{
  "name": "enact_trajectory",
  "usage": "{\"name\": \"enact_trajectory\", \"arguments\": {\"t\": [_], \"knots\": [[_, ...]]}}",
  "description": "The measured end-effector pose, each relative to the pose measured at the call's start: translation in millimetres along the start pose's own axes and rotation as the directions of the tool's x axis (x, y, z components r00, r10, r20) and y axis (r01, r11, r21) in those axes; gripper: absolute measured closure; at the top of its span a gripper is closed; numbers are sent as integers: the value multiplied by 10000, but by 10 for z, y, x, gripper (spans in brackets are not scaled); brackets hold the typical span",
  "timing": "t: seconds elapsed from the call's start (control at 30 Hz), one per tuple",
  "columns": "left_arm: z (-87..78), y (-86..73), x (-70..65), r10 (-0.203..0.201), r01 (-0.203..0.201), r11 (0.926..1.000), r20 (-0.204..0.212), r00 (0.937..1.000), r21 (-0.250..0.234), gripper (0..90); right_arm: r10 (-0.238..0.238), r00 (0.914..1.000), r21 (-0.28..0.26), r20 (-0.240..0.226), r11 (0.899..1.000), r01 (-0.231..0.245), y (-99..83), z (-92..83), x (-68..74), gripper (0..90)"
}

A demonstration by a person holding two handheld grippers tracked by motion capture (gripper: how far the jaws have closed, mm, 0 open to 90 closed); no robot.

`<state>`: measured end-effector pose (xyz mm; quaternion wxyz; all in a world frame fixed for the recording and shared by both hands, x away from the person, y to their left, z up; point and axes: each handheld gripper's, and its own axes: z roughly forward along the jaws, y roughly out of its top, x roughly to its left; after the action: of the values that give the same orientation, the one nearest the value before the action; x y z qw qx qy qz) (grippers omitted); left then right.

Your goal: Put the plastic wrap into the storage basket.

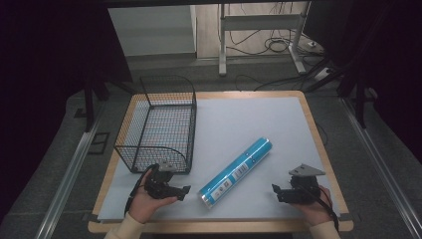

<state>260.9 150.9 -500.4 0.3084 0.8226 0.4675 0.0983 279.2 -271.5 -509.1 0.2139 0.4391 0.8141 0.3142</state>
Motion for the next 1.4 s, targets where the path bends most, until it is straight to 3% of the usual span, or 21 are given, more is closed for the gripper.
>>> {"name": "enact_trajectory", "arguments": {"t": [0.17, 0.83, 1.1, 1.4], "knots": [[-14, 7, -11, -136, 137, 9999, 106, 9999, -104, 152, -28, 10000, -11, 21, 10000, 28, -3, -3, -10, 115], [-50, 142, -156, 280, -280, 9996, 69, 9996, -82, 153, -198, 9997, 58, 125, 9998, 197, -12, -7, -22, 123], [-88, 299, -232, 337, -335, 9994, 161, 9993, -123, 160, -321, 9994, 85, 88, 9995, 320, -36, 3, -17, 125], [-82, 489, -336, 692, -692, 9976, 195, 9974, -28, 156, -305, 9995, 95, 59, 9995, 305, -48, 5, -33, 127]]}}
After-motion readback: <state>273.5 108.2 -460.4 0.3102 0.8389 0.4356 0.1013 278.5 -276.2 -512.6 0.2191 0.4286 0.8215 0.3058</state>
